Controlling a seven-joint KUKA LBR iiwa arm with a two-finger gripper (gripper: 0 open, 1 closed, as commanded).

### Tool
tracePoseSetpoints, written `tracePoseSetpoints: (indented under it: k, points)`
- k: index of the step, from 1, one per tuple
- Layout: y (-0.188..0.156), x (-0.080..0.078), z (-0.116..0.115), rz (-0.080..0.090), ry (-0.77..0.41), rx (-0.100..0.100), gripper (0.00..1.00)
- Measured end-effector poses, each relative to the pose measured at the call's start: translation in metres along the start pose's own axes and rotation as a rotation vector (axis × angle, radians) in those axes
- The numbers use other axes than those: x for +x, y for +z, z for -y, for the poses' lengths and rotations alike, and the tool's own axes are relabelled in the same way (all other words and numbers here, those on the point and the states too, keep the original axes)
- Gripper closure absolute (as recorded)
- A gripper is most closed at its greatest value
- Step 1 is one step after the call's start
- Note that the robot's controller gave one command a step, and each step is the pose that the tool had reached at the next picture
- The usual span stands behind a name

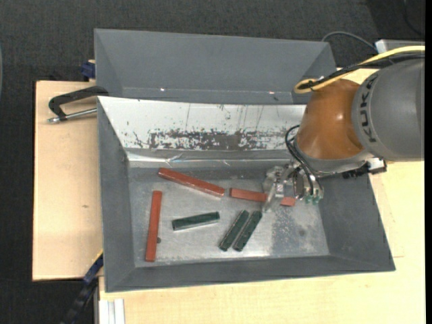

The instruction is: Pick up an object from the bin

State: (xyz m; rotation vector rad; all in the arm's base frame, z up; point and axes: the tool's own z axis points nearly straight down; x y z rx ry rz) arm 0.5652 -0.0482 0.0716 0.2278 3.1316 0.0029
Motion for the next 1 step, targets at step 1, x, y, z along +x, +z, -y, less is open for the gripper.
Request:
tracePoseSetpoints:
  k: [1]
  points:
    - [-0.1460, -0.0088, -0.0093, 0.004, -0.042, 0.001, 1.00]
